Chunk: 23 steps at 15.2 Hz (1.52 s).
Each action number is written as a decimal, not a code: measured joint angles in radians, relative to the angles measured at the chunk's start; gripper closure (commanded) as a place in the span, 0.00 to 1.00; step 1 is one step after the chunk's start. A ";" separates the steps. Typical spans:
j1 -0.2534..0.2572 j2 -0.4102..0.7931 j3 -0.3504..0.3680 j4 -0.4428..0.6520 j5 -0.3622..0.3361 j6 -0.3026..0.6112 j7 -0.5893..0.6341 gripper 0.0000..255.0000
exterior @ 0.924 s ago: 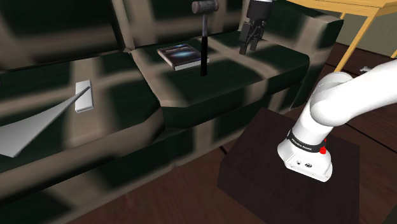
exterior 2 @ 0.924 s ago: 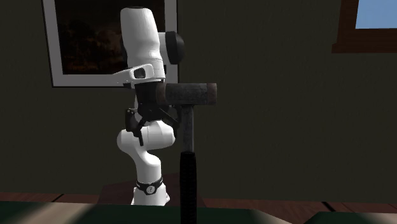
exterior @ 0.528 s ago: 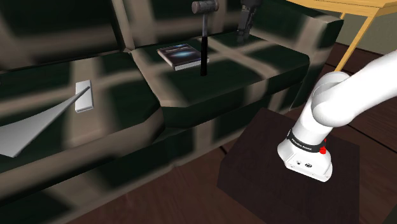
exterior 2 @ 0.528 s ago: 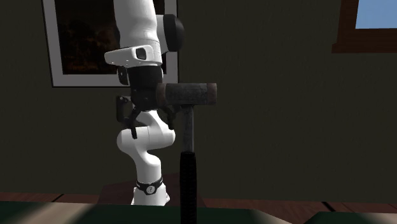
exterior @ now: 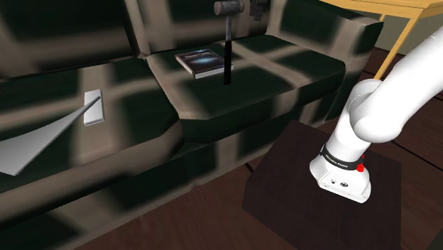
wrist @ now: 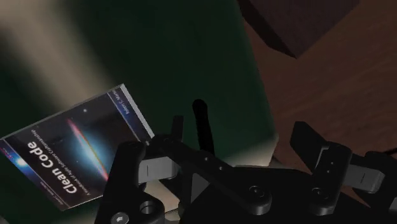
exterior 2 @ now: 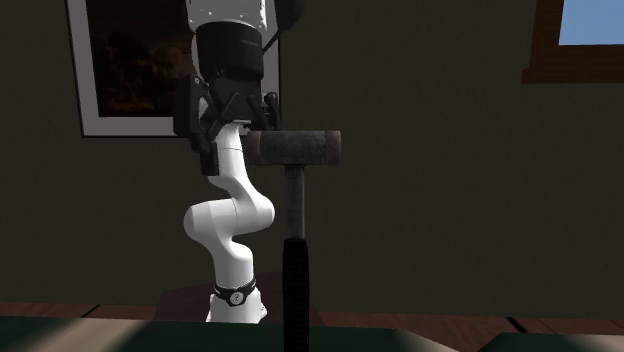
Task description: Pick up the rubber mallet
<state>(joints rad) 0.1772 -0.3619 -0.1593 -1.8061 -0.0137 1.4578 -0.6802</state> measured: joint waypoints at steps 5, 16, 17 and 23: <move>0.056 0.181 -0.013 0.304 -0.014 -0.116 -0.278 0.00; 0.077 0.217 -0.007 0.289 -0.026 -0.059 -0.412 1.00; 0.076 0.216 -0.008 0.287 -0.026 -0.057 -0.413 1.00; 0.076 0.215 -0.009 0.284 -0.026 -0.055 -0.415 1.00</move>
<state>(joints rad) 0.2527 -0.1466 -0.1680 -1.5219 -0.0396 1.4031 -1.0947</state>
